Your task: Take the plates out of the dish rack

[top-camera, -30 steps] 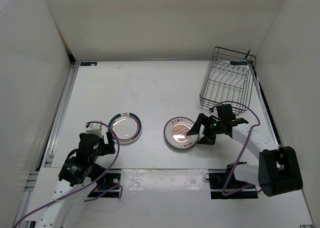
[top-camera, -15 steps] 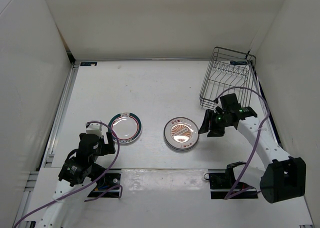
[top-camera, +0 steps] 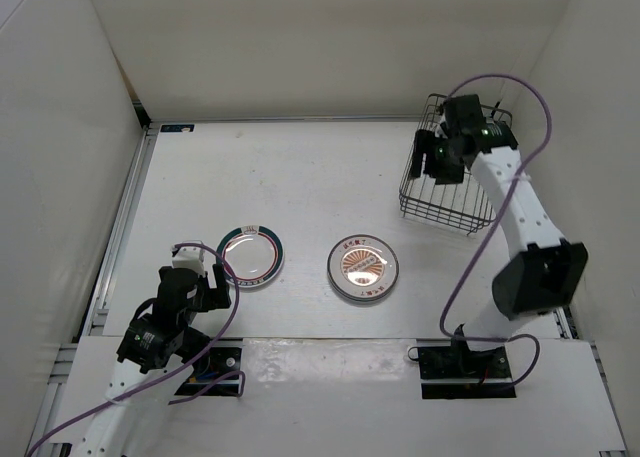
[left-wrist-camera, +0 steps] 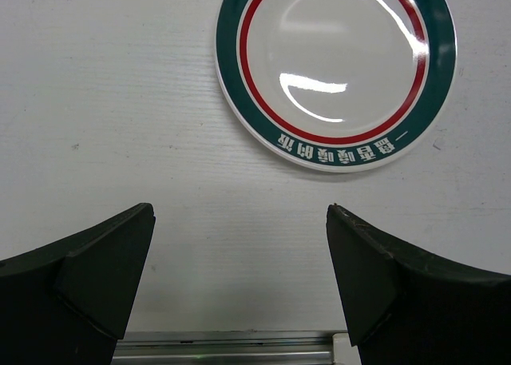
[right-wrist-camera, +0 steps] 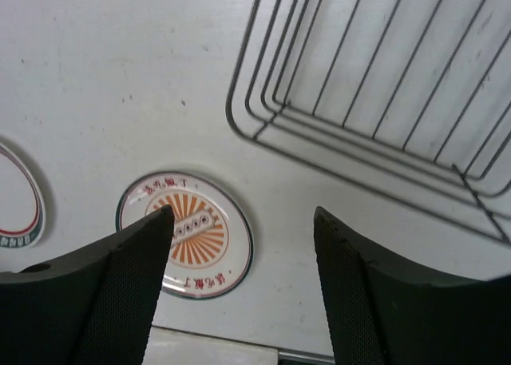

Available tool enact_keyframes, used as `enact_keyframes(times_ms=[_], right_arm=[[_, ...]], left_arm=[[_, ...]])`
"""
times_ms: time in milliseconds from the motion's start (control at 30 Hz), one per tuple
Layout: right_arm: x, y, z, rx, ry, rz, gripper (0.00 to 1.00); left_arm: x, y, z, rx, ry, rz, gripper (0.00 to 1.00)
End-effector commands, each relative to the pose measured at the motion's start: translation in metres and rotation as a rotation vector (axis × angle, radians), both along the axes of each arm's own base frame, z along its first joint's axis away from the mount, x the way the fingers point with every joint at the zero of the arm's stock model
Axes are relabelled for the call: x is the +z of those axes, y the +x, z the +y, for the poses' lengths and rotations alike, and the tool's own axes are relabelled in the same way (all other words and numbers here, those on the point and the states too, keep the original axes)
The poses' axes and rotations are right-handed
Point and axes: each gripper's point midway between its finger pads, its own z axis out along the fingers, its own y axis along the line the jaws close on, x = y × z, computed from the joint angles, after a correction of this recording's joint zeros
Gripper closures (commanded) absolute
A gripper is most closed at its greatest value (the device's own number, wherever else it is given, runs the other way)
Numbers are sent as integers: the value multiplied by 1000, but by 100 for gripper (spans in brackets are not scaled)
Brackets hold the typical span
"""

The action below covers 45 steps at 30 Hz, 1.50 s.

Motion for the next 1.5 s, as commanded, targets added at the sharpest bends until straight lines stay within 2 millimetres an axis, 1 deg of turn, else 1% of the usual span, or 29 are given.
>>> enact_keyframes(times_ms=[0, 33, 67, 100, 133, 167, 200, 267, 300, 433, 467, 500, 567, 600, 667, 733, 767, 800, 867, 900, 967, 1000, 1067, 1100, 1167, 1200, 1267, 1367, 1467], right_arm=[[-6, 30, 4, 43, -26, 58, 27], [-20, 38, 9, 55, -17, 95, 29], [-20, 42, 12, 65, -11, 95, 31], [-30, 51, 15, 68, -11, 98, 35], [-39, 54, 15, 62, -16, 117, 37], [-44, 57, 16, 61, -15, 122, 38], [-55, 61, 15, 59, -23, 147, 40], [-63, 63, 14, 65, -48, 158, 40], [-75, 64, 14, 69, -54, 186, 40], [-92, 65, 14, 91, -74, 188, 40], [-91, 66, 12, 90, -81, 180, 40], [-94, 65, 12, 89, -83, 186, 42], [-96, 63, 10, 95, -94, 193, 51], [-99, 61, 9, 90, -96, 204, 55], [-103, 54, 8, 104, -107, 225, 68], [-109, 42, 7, 109, -107, 258, 74], [-106, 39, 5, 107, -103, 251, 81], [-113, 32, 5, 112, -106, 264, 81], [-109, 22, 3, 110, -96, 247, 82], [-114, 15, 2, 112, -101, 262, 84], [-111, 5, -2, 110, -103, 258, 86], [-115, -1, -3, 108, -104, 267, 90], [-111, -10, -6, 102, -110, 259, 94], [-116, -18, -8, 99, -113, 281, 96], [-114, -23, -11, 92, -116, 272, 96], [-118, -28, -12, 92, -117, 285, 94], [-118, -29, -14, 91, -125, 284, 91], [-118, -31, -26, 52, -181, 306, 83], [-117, -34, -32, 38, -211, 324, 83]], left_arm=[[5, 1, 2, 14, -3, -12, 0], [5, 1, 1, 12, -7, -16, 0], [6, 2, 1, 16, -10, -22, 0], [6, 1, 2, 14, -5, -18, 0], [5, 1, 2, 16, -6, -15, 0], [6, 1, 2, 22, -8, -17, 0], [6, 1, 2, 16, -7, -16, 0], [5, 1, 1, 13, -7, -13, 0], [7, 1, 2, 17, -11, -22, 0], [7, 1, 2, 16, -9, -22, 0], [6, 1, 2, 14, -8, -22, 0], [7, 1, 2, 16, -10, -23, 0], [6, 1, 2, 14, -8, -22, 0], [7, 1, 2, 18, -9, -21, 0], [6, 1, 2, 17, -11, -22, 0], [7, 1, 2, 18, -10, -24, 0], [7, 1, 2, 18, -12, -26, 0], [7, 1, 2, 17, -11, -23, 0], [7, 1, 2, 19, -12, -24, 0], [7, 1, 2, 17, -11, -23, 0], [6, 1, 1, 13, -10, -21, 0], [6, 1, 1, 11, -9, -18, 0], [6, 2, 1, 14, -13, -23, 0], [7, 1, 1, 10, -11, -22, 0], [6, 1, 1, 11, -10, -18, 0], [6, 1, 1, 13, -10, -21, 0], [6, 1, 1, 11, -11, -21, 0], [5, 1, 1, 11, -9, -17, 0], [6, 1, 1, 14, -12, -21, 0]])
